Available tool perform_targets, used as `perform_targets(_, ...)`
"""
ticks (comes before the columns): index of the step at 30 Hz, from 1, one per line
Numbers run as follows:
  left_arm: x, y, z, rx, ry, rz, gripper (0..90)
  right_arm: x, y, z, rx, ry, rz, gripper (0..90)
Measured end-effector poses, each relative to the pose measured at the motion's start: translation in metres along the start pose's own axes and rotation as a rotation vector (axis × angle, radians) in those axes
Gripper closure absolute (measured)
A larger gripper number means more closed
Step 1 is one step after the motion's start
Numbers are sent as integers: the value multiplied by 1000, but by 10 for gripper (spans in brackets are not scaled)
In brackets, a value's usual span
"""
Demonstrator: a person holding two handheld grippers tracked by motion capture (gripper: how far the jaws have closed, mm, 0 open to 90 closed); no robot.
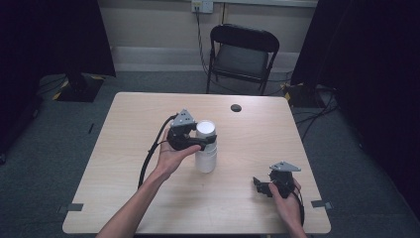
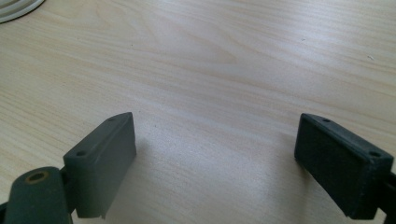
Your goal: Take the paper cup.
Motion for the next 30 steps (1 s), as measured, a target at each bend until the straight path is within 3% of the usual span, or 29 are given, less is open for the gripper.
perform_targets(12,-5,3,-13,23,9,-9,323,0,0,0,0,0,0,122)
perform_targets(18,-8,-2,-17,7,9,7,324,0,0,0,0,0,-1,122)
perform_targets(30,-15,0,-27,13,49,-13,326,0,0,0,0,0,-1,122)
Point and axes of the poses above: each handheld gripper's, and its own axes: x roughly forward along the jaws, z roughly out of its underside, y roughly to its right, the point moved 2 cm from there along x, roughly forward along the jaws, and after that the axes turned 7 degrees about -y, right-handed, at the moved point
